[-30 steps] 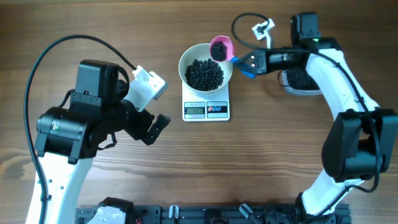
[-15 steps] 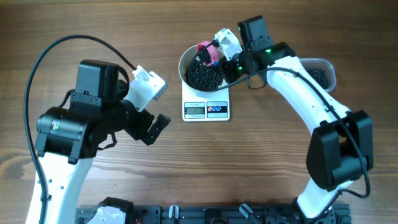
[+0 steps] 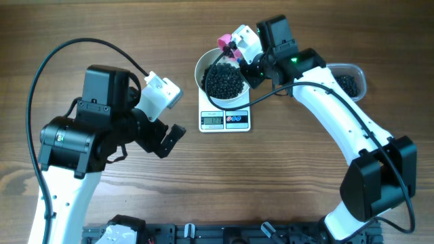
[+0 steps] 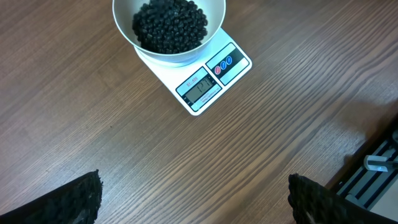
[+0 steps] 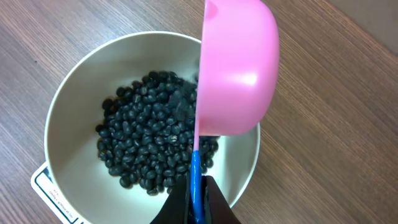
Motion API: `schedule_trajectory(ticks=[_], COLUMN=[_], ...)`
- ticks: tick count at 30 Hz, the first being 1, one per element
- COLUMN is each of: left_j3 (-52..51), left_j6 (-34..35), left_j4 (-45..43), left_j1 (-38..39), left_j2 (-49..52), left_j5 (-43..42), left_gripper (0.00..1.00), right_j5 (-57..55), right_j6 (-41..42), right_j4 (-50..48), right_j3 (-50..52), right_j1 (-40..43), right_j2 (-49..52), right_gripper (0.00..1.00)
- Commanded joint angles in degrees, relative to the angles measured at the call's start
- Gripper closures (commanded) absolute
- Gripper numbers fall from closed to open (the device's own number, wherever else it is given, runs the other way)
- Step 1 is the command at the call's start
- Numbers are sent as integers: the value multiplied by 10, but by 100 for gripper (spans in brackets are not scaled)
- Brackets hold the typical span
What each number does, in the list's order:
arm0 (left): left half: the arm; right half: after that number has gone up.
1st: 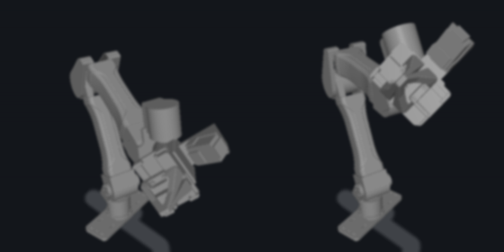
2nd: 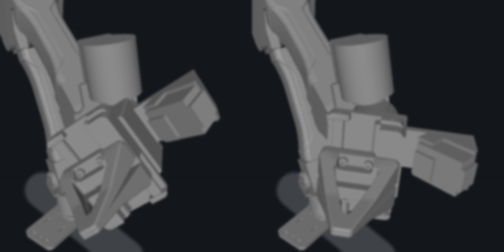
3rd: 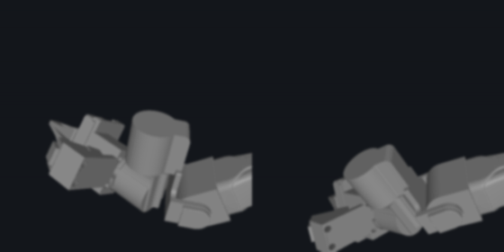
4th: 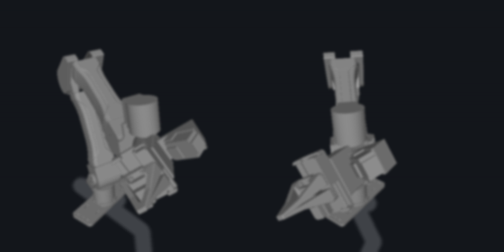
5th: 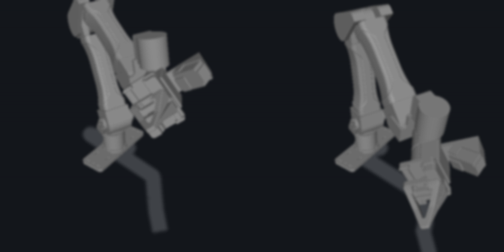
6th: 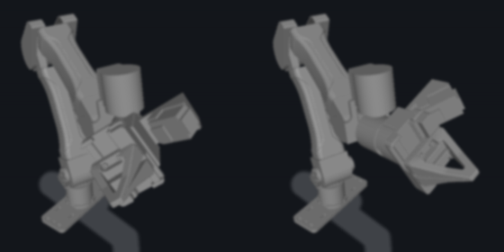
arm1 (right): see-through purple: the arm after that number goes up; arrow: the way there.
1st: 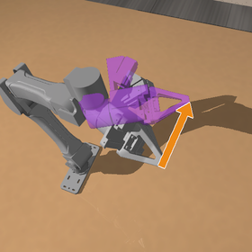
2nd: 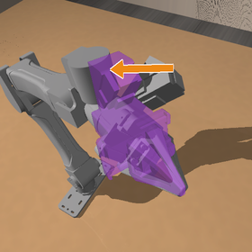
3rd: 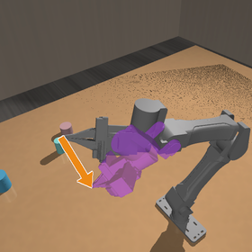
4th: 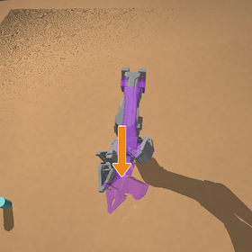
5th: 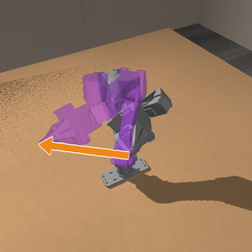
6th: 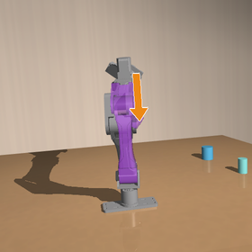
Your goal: Scoop item into bowl and weigh 150g on scale
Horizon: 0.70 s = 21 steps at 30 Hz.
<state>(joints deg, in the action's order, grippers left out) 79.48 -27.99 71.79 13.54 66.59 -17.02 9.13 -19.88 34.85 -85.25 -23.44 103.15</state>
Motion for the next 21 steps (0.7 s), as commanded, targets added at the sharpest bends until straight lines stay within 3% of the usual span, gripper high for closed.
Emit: schedule_trajectory(ticks=[1, 21], left_j3=[10, 10], left_j6=[3, 3], left_j4=[-2, -2], left_j1=[1, 1], left_j2=[3, 3], left_j5=[-1, -1], left_gripper=[0, 0], right_j5=[-7, -5], right_j6=[-11, -11], right_j4=[-1, 8], right_j3=[-14, -14], right_j1=[-2, -2], right_j2=[-15, -15], right_gripper=[96, 96])
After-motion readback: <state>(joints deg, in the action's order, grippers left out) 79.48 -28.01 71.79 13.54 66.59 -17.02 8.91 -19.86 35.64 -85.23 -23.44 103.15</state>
